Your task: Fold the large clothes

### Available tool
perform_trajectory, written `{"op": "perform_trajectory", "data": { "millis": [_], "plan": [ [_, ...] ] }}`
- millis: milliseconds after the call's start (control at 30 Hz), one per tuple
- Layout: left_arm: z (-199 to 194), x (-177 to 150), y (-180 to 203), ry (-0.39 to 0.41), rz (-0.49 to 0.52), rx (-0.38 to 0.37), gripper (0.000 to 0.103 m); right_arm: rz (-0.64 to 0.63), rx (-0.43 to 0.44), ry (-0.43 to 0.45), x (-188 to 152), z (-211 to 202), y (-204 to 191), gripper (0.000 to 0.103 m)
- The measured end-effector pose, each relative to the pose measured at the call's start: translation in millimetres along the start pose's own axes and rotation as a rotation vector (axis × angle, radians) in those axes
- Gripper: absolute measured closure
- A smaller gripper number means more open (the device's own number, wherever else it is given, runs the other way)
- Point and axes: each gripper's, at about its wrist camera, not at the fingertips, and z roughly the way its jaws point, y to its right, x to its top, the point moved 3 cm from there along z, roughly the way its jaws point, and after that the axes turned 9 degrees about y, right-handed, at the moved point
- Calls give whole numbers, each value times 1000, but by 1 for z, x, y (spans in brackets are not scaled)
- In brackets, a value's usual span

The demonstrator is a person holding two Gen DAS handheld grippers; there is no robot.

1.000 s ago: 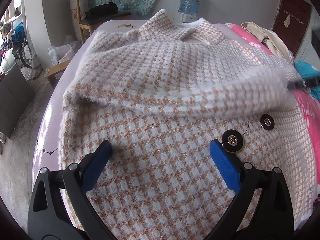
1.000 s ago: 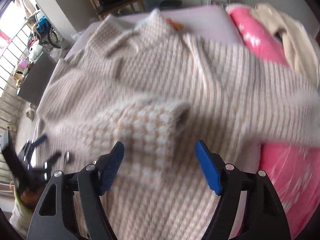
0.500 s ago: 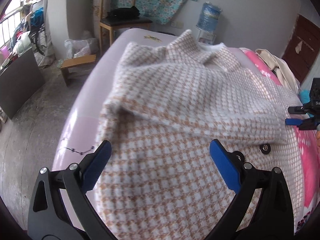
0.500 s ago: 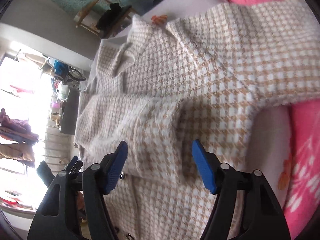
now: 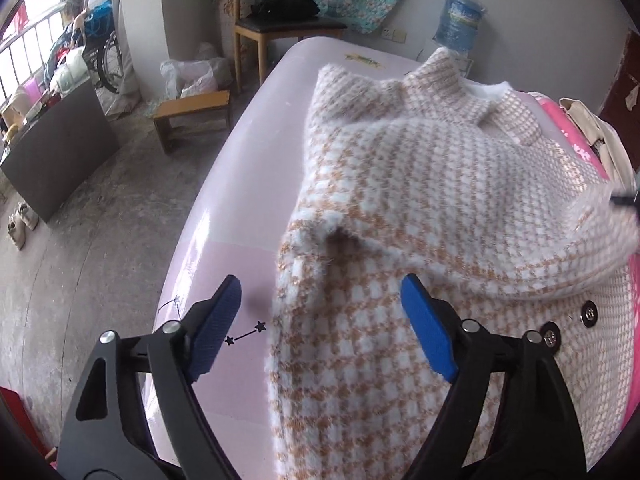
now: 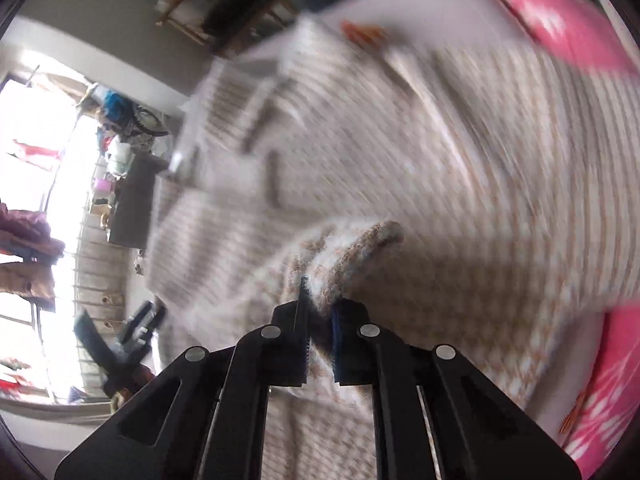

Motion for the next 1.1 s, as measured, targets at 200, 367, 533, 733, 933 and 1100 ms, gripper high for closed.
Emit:
{"op": "perform_trajectory", "data": {
  "millis": [200,367,533,733,933,1100],
  "plan": [
    [1,1,-2,16,5,58,33,-249,242,254,55,-70,-121,95],
    [0,3,-6,23,-2,83,43,-177,201,261,54,-68,-70,95],
    [6,9,-11,18,4,96,43,-9,-38,69,23,1,42,94],
    [15,17,-10,12,33,108,46,-29,22,113,28,-9,49,94],
    [12,15,-11,24,11,103,48,76,-162,-8,10,1,101,85],
    [12,15,-10,20,20,107,48,45,-134,18,-8,-9,100,79]
  ]
}}
